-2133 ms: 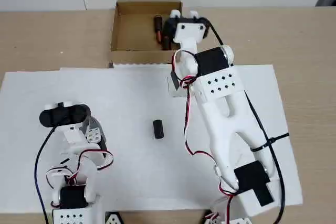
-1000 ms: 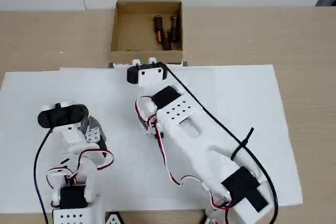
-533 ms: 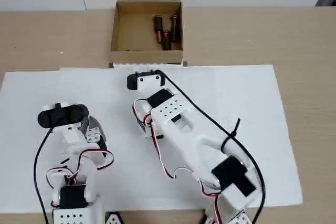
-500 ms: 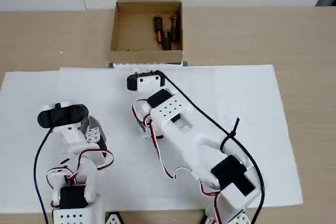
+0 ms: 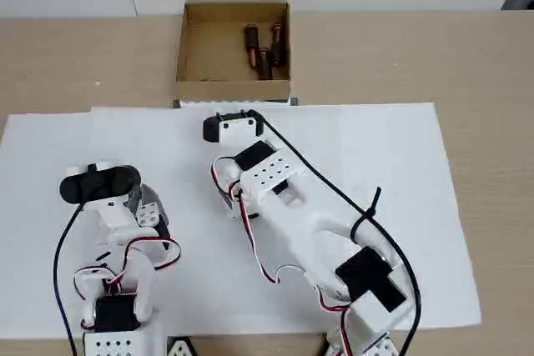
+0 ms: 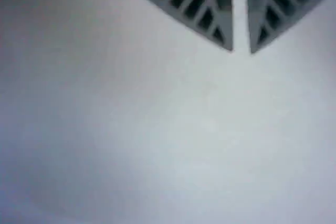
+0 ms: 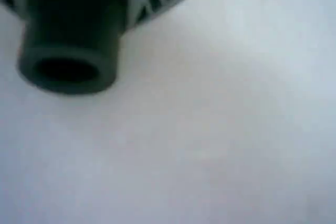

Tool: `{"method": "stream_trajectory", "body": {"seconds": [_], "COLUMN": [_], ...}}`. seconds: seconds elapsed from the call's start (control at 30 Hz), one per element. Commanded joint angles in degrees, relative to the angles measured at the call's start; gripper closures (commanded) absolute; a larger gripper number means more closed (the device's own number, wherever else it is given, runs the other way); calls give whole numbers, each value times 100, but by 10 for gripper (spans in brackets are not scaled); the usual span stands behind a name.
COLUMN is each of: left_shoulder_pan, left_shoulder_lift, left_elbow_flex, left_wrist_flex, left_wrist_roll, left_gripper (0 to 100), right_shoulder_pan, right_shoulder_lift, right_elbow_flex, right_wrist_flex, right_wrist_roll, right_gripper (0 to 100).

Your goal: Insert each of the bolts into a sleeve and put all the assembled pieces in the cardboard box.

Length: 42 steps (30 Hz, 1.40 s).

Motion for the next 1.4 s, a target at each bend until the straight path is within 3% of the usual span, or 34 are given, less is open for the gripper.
{"method": "stream_trajectory", "body": {"seconds": [0.0,0.23,0.47,0.8,1.0,1.37], "left_shoulder_pan": [-9,-26,-18,-26,-62,-62], "left_shoulder_lift": [-44,-44,-44,-44,-35,-18], "left_elbow_flex": [-22,-22,-22,-22,-224,-1886], "left_wrist_flex": [44,44,44,53,642,1178], "left_wrist_roll": [35,44,44,44,-193,-202], "left_gripper": [994,994,994,994,994,994], "right_shoulder_pan": [-13,31,585,1745,2484,3688], "right_shoulder_lift": [-840,-1833,-2782,-4629,-5982,-7626], "right_elbow_flex": [-466,-1530,-1785,-809,554,2585], "right_wrist_flex": [479,2062,2862,2914,2782,2105], "right_wrist_roll": [-9,-9,-9,114,360,897], "right_gripper": [996,996,996,996,996,996]}}
